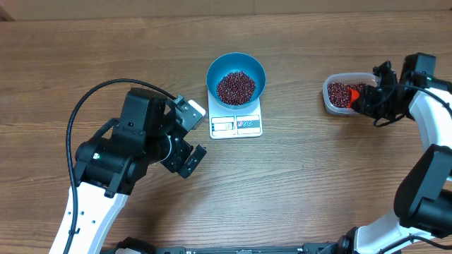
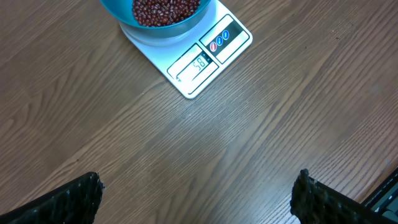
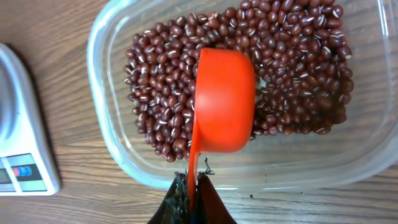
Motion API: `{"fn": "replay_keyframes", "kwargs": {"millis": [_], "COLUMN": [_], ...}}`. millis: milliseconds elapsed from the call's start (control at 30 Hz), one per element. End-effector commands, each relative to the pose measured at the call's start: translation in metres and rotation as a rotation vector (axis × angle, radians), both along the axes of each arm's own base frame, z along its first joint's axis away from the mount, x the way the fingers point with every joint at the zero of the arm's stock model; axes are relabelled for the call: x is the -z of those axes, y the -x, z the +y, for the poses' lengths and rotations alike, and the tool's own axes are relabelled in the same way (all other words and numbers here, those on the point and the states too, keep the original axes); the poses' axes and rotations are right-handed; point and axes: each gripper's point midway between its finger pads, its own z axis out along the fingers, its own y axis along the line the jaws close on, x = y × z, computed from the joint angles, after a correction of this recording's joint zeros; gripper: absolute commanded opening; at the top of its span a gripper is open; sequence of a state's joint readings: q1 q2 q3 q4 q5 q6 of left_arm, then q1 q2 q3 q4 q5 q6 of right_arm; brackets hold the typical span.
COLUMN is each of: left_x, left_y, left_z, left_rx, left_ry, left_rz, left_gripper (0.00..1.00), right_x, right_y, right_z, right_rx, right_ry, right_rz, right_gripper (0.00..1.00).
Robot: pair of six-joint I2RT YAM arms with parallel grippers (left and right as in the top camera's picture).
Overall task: Scoop item into bowl and weigh 150g on scale
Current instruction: 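Dip the scoop into the beans and drag it to fill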
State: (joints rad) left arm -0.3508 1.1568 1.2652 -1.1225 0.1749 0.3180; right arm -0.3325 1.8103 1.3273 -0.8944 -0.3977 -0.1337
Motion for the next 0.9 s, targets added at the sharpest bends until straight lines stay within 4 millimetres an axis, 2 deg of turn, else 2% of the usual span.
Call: {"fn": "replay_keyframes", "kwargs": {"millis": [0,167,367,667,867], "left_x": [-0.007,-0.007,-0.007,-0.007,-0.007], "left_y": [-0.003,-0.003,-0.003,-0.003,-0.003], "left_z": [0.001,0.001,0.001,0.001,0.001], "left_rx": [0.008,0.009,0.008,0.009,0.009], "left_ry": [-0.007,-0.006,-0.006,-0.006,-0.006], "left_rz": [-0.026,-0.026,-0.026,-0.026,-0.026], "left_gripper": [1.00,1.00,1.00,1.00,1.00], "right_x": [-0.006,0.013,0.014,0.012,0.011], "right_y": [-0.004,-0.004,-0.011,-0.009,-0.008], "right_z": [0.013,0.018,0.023,-0.007,-0.020], "right_rx": [-0.014,-0.015,0.016,0.149,0.195], "right_ry": [-0.115,-0.166,-0.253,-0.298,-0.431], "right_rz": [-0.030,0.012,0.002,0.004,-0.022], "right_gripper": [0.04,0.04,0.03,0.04,0.03]}}
